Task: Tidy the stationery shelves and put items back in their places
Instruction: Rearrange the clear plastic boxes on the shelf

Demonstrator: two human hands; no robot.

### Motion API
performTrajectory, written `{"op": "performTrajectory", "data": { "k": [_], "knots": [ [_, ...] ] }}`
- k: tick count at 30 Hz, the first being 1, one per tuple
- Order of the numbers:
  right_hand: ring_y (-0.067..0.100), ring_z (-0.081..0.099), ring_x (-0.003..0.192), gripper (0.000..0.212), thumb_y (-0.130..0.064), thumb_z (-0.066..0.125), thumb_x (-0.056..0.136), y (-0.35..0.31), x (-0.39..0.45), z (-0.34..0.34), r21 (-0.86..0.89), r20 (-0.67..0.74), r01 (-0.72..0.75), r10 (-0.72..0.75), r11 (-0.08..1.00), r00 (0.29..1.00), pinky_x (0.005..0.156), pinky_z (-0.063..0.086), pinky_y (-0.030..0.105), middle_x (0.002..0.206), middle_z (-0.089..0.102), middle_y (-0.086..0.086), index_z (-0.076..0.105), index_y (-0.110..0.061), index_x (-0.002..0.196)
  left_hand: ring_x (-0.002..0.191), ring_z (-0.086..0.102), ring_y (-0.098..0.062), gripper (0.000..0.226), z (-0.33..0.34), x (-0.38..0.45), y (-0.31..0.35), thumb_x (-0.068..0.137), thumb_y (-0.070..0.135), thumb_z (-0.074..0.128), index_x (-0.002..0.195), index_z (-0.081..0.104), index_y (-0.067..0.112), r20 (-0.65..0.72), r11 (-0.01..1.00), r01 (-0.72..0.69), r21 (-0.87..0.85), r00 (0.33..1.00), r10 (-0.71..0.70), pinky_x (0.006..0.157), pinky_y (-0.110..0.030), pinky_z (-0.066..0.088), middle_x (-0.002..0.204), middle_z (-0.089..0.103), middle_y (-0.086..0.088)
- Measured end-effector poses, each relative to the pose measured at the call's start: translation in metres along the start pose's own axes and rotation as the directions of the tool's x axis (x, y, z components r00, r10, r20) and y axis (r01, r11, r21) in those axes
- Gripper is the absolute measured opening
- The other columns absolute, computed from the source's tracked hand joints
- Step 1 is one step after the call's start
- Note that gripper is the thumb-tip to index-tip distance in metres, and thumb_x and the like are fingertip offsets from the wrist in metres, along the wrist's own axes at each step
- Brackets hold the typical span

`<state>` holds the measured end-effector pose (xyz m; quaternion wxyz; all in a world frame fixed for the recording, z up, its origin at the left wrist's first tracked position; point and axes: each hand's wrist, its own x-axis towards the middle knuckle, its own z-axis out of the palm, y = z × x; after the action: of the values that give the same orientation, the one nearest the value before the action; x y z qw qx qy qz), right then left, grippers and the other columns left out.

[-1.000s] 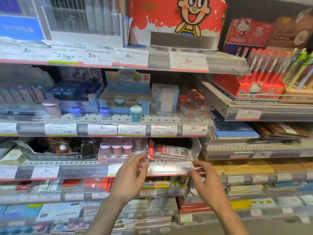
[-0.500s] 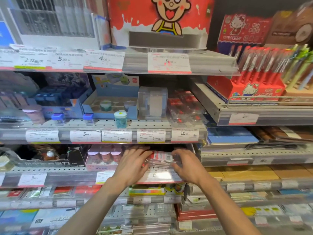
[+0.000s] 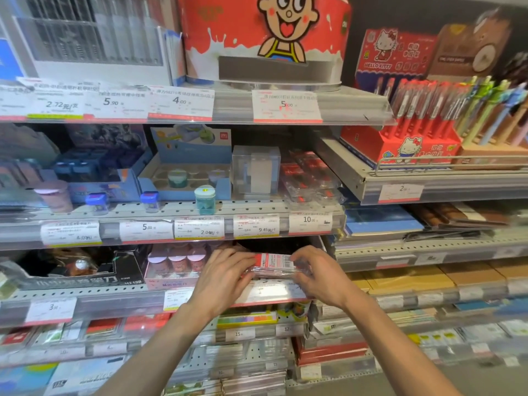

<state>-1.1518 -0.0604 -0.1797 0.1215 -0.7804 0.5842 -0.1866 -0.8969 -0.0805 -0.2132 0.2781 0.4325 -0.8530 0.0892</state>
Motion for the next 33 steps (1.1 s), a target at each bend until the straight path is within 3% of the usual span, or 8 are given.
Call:
{"op": "performTrajectory", "data": {
  "k": [5,12,17,22,27,33],
  "knots": [
    [0.001,0.048,0.108,0.032,-0.029,0.064,0.092,-0.007,-0.024,-0.016,0.017,-0.007,0.002,-0.002,1.0,1.0,0.093,0.04,0.018,0.122,0.056,-0.014,0.059,-0.027,0.124,0.113,0.058,-0.011,0.03,-0.01,-0.012,0.009,0.092,0.039,0.064,0.114,0.071,0.02,-0.073,0.985,-0.119,-0.121,0.991,0.111,0.105,-0.035,0.04,0.12,0.067,0.009],
    [-0.003,0.049,0.119,0.03,-0.034,0.063,0.093,-0.028,-0.059,-0.052,0.045,0.001,0.027,-0.027,0.999,1.0,0.103,0.04,0.021,0.127,0.054,-0.021,0.057,-0.034,0.122,0.11,0.062,-0.014,0.028,-0.053,-0.022,0.028,0.093,0.034,0.066,0.116,0.07,0.018,-0.154,0.966,-0.202,-0.159,0.972,0.178,0.092,-0.033,0.049,0.123,0.066,0.006],
    [-0.009,0.046,0.12,0.029,-0.041,0.066,0.092,-0.052,-0.073,-0.093,0.084,-0.059,0.06,-0.055,0.995,0.997,0.099,0.034,0.008,0.126,0.053,-0.026,0.057,-0.038,0.12,0.111,0.063,-0.015,0.027,-0.094,-0.003,0.033,0.095,0.029,0.063,0.116,0.07,0.014,-0.241,0.949,-0.288,-0.127,0.937,0.253,0.093,-0.034,0.05,0.125,0.066,0.002],
    [-0.002,0.052,0.113,0.027,-0.041,0.065,0.091,-0.067,-0.075,-0.126,0.106,-0.186,0.101,-0.08,0.989,0.979,0.095,0.043,0.022,0.117,0.054,-0.021,0.057,-0.038,0.117,0.114,0.062,-0.017,0.027,-0.127,0.035,0.034,0.095,0.025,0.063,0.118,0.069,0.012,-0.306,0.941,-0.329,-0.083,0.907,0.29,0.096,-0.036,0.049,0.125,0.066,0.0],
    [0.001,0.053,0.103,0.025,-0.039,0.063,0.093,-0.068,-0.067,-0.134,0.051,-0.365,0.046,-0.025,0.998,0.931,0.09,0.048,0.03,0.111,0.054,-0.014,0.057,-0.031,0.116,0.125,0.052,-0.019,0.037,-0.14,0.073,0.031,0.096,0.027,0.06,0.131,0.06,0.013,-0.293,0.973,-0.213,-0.091,0.939,0.178,0.106,-0.036,0.042,0.135,0.058,-0.001],
    [0.019,0.055,0.095,0.03,-0.035,0.062,0.094,-0.074,-0.041,-0.13,-0.08,-0.592,-0.115,0.046,0.99,0.805,0.077,0.042,0.031,0.108,0.054,0.0,0.056,-0.015,0.115,0.135,0.038,-0.031,0.046,-0.139,0.102,0.023,0.094,0.031,0.056,0.136,0.052,0.014,-0.104,1.0,0.027,-0.006,0.994,-0.027,0.107,-0.047,0.04,0.146,0.044,-0.011]
  ]
}}
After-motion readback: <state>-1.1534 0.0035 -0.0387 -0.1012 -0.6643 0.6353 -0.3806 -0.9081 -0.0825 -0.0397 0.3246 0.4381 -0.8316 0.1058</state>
